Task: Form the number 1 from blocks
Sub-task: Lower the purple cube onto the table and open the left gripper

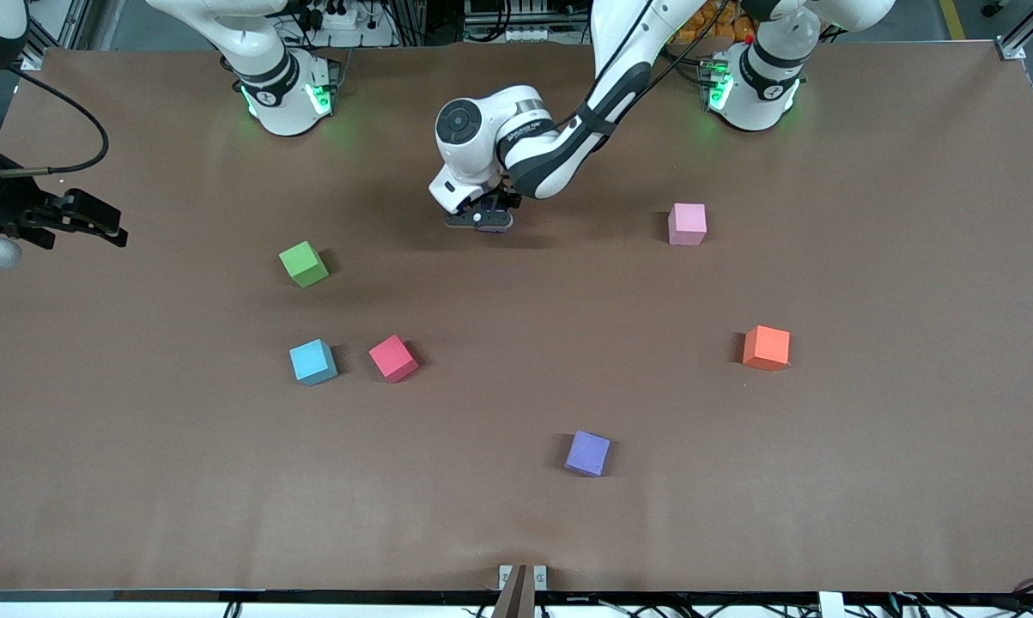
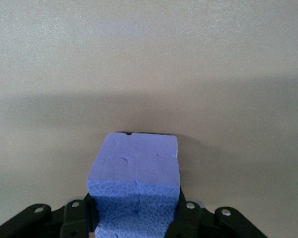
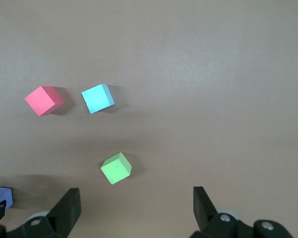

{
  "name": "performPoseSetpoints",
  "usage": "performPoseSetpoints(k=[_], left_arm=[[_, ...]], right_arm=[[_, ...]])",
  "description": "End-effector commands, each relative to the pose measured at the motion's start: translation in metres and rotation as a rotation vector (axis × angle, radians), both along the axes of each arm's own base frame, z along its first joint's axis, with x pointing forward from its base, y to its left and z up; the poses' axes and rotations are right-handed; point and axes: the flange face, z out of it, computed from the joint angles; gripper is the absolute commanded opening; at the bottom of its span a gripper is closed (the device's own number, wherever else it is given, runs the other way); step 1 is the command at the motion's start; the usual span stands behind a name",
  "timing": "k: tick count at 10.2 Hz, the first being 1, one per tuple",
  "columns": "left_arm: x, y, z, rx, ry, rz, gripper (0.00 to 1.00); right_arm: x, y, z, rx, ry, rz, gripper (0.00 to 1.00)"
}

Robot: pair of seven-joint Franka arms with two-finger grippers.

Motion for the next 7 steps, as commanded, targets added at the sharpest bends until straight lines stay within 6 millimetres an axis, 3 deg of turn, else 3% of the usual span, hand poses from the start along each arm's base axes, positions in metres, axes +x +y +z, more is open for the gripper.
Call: performPoseSetpoints(k=[1, 7], left_arm=[[0.001, -0.004, 0.003, -0.011, -0.013, 0.005, 1.0], [0.019, 0.004, 0.047, -0.012, -0.046, 0.033, 1.0]], right_arm=[[0.0, -0.002, 0.005, -0.009, 0.001, 0.009, 1.0], [0.0, -0.001, 0.005, -0.009, 0.001, 0.01, 1.0]])
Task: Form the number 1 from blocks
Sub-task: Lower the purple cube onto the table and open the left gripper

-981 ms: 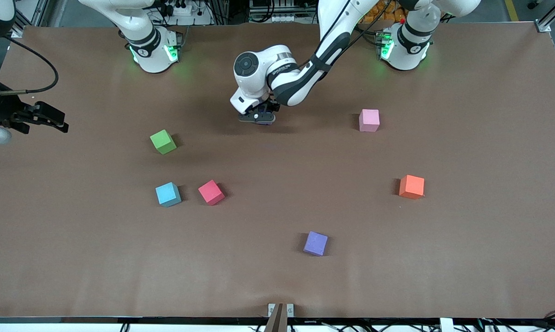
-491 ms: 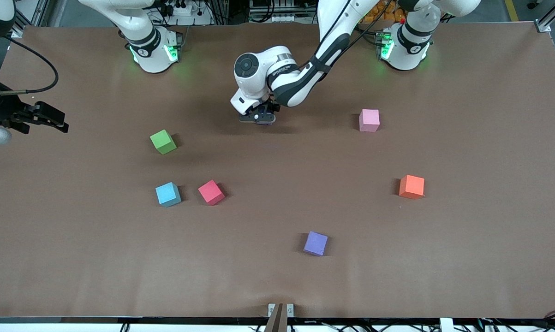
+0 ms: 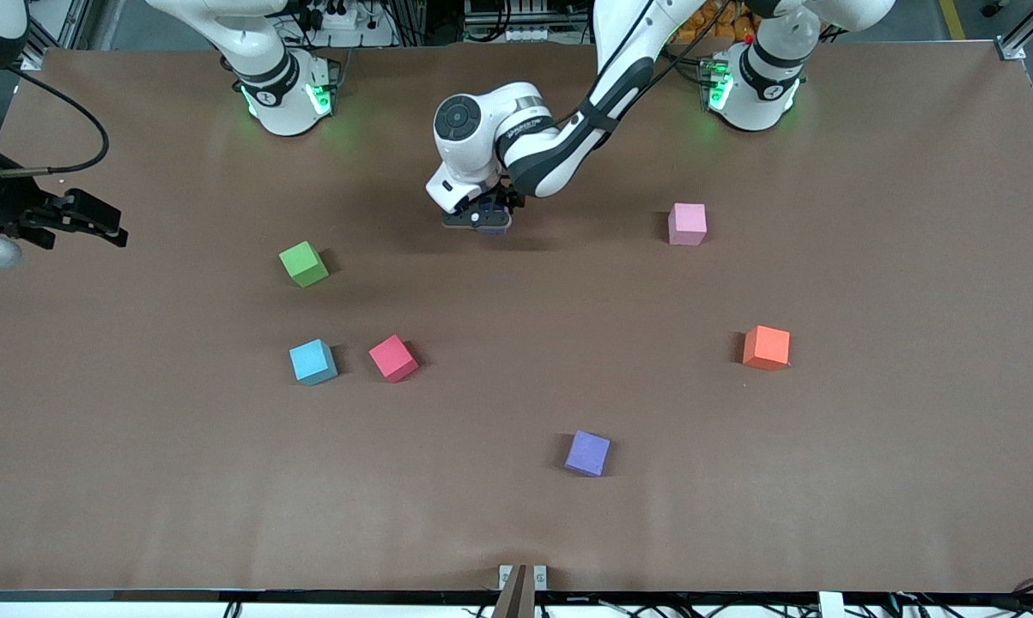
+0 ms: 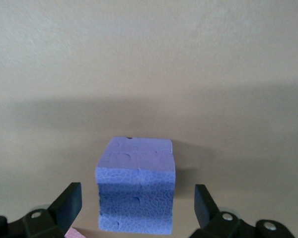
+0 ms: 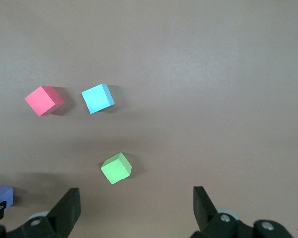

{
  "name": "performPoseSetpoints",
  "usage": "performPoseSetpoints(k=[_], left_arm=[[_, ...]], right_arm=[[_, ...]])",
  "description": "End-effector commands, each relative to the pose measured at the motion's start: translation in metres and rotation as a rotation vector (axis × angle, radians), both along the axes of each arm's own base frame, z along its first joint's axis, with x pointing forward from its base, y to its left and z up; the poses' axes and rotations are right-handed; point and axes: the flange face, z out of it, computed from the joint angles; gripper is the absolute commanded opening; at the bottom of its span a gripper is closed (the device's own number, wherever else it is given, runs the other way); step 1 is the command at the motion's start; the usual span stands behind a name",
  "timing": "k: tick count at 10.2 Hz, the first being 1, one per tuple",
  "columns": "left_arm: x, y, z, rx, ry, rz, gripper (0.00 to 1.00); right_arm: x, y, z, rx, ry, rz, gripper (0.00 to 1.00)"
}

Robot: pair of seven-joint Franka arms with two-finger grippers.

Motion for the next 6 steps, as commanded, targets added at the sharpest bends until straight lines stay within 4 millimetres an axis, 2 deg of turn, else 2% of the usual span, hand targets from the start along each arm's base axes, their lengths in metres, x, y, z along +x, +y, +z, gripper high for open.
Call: performPoseSetpoints(k=[1, 4, 6], left_arm=[[0.005, 0.007, 0.03, 0.013, -0.021, 0.018, 1.0], [-0.017, 0.013, 0.034, 0.06, -0.035, -0.071, 1.0], [-0.051, 0.015, 0.024, 0.088, -0.021, -0.138, 1.0]], right_arm=[[0.0, -0.001, 0.005, -0.009, 0.001, 0.011, 1.0], [0.0, -0.001, 0.005, -0.009, 0.001, 0.01, 1.0], [0.0, -0.001, 0.005, -0.009, 0.001, 0.01, 1.0]])
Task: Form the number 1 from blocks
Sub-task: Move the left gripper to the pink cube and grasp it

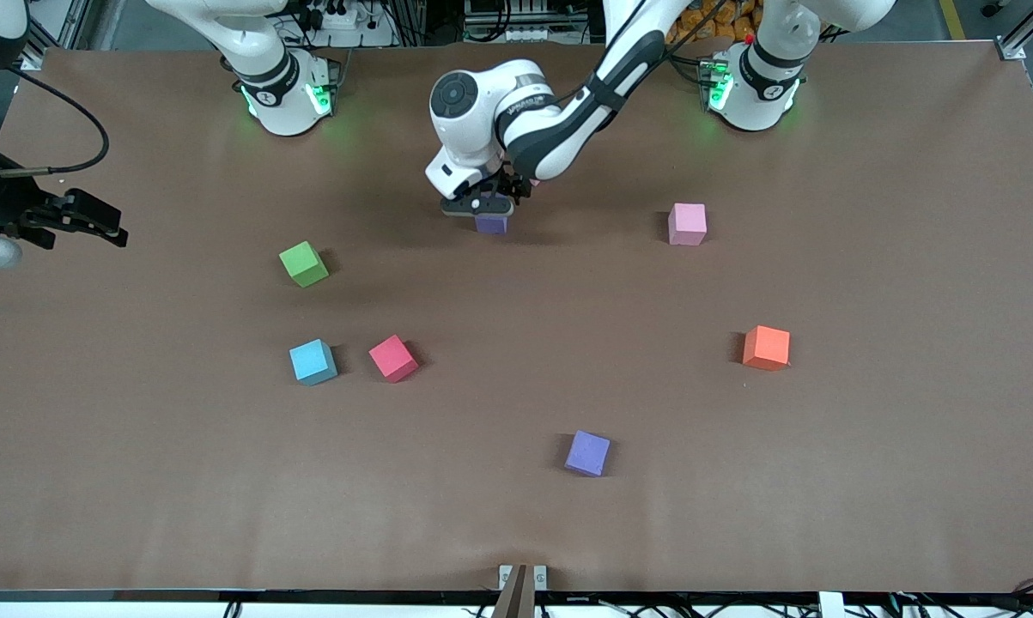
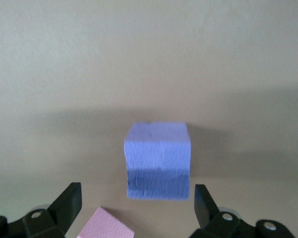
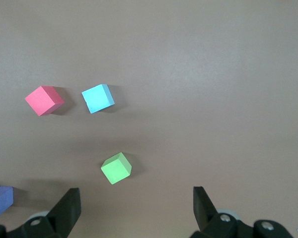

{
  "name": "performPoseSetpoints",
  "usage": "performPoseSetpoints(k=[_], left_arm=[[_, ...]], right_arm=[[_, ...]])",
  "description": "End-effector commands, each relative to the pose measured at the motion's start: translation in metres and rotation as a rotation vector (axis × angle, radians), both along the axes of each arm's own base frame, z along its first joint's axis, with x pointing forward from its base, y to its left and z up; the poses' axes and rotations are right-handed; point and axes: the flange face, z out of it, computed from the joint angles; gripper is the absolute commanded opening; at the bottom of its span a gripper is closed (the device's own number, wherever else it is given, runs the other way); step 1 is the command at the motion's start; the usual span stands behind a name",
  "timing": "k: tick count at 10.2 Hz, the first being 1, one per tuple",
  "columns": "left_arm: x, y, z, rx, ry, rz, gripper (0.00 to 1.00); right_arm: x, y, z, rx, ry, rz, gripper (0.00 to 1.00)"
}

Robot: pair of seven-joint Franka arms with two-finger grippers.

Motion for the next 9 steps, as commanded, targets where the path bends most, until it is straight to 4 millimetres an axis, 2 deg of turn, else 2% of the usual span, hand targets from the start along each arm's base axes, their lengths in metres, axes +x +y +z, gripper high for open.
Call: performPoseSetpoints(k=[1, 3, 5, 7, 9], left_arm=[[-0.043, 0.017, -0.001, 0.049, -0.015, -0.098, 1.0], [-0.062, 0.039, 0.018, 0.057, -0.031, -0.196, 1.0], [-0.074, 0.041, 0.022, 0.053, -0.026, -0.237, 1.0], [-0.074, 0.045, 0.02, 0.032, -0.019, -0.326, 1.0], [-0.067, 0.064, 0.021, 0.015, 0.006, -0.388, 1.0]], right_arm=[[0.0, -0.001, 0.005, -0.009, -0.001, 0.01, 1.0], [0.0, -0.001, 0.005, -0.009, -0.001, 0.01, 1.0], [0.0, -0.001, 0.005, -0.009, 0.001, 0.01, 1.0], [0.0, -0.002, 0.005, -0.011, 0.001, 0.01, 1.0], [0.0, -0.001, 0.005, -0.009, 0.001, 0.01, 1.0]])
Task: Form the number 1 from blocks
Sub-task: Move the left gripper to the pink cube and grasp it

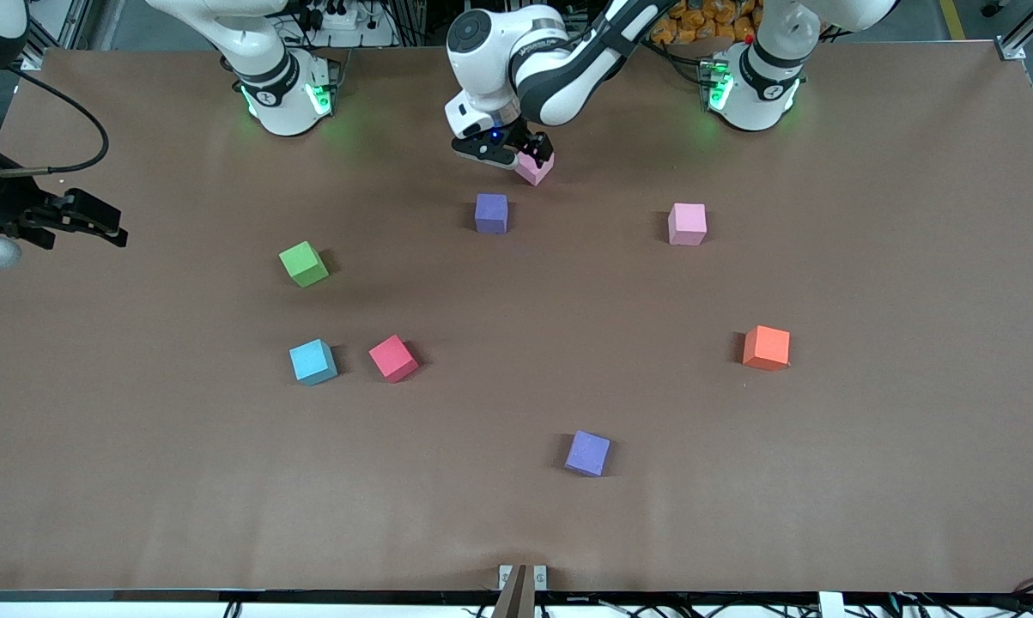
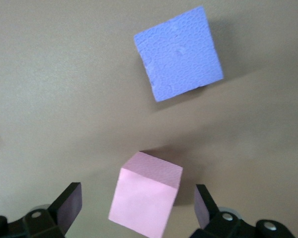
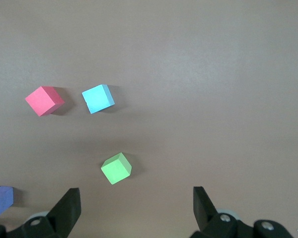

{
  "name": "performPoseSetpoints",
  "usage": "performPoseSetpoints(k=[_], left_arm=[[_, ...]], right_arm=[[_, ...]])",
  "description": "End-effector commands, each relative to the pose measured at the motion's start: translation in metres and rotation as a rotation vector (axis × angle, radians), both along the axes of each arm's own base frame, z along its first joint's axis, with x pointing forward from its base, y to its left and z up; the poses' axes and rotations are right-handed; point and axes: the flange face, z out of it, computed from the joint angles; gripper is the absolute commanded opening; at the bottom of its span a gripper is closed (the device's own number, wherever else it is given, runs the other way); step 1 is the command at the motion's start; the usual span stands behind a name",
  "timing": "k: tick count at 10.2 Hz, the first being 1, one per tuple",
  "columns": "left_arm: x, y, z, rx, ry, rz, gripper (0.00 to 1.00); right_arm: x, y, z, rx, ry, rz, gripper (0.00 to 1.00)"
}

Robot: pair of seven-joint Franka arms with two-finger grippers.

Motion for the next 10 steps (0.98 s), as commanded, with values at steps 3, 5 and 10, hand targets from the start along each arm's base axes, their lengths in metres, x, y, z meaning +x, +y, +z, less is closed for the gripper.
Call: performPoseSetpoints(k=[3, 5, 10], left_arm=[[0.004, 0.037, 0.01, -0.081, 0.073, -0.086, 1.0], [0.001, 0.038, 0.012, -0.112, 0.087, -0.094, 1.0], [-0.013, 0.049, -0.01, -0.129, 0.091, -0.11, 1.0]], right_arm=[[0.0, -0.002, 0.004, -0.009, 0.002, 0.011, 1.0], [0.0, -0.002, 0.004, -0.009, 0.002, 0.009, 1.0], [0.0, -0.002, 0.004, -0.009, 0.002, 0.009, 1.0]])
